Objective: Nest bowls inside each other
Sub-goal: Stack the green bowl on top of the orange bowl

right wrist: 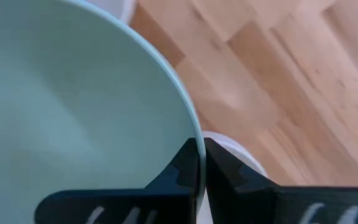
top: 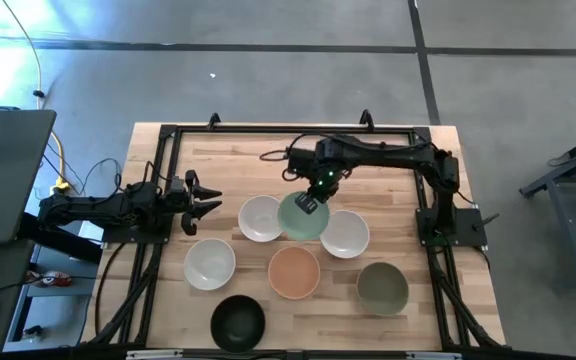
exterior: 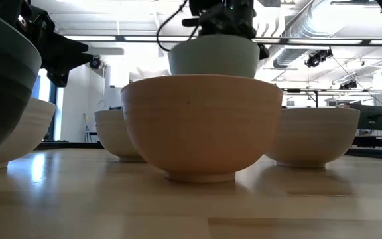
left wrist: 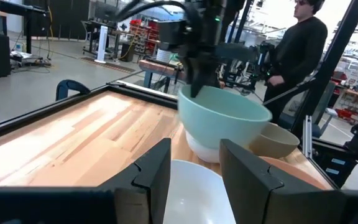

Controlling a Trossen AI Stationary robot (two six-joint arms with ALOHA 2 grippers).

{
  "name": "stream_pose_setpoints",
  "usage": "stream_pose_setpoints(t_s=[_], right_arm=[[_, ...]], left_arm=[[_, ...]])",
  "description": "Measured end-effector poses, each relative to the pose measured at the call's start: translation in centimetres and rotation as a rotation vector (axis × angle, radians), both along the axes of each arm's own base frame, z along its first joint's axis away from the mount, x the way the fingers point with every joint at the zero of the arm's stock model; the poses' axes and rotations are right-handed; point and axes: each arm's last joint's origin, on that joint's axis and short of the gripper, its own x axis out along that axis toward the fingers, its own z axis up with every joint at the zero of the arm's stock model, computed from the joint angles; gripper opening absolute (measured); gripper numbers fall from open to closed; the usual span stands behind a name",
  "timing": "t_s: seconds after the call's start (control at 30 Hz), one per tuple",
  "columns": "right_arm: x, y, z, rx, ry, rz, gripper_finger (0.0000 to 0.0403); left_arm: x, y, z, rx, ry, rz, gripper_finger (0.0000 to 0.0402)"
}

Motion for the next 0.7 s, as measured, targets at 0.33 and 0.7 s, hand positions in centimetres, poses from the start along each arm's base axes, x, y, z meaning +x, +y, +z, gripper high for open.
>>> stream_pose_setpoints(t_s=[0.33, 0.7], right_arm=[[0.8, 3.9, 0.1, 0.002, -0.048, 0.052, 0.0000], [0.4, 8.0, 2.0, -0.071, -0.159, 0.040, 0.0000]], left_arm=[[0.0, 0.1, 0.0, -0.008, -0.003, 0.025, 0.0127], [0.0, 0.1, 0.0, -0.029, -0.010, 0.024, 0.0127]])
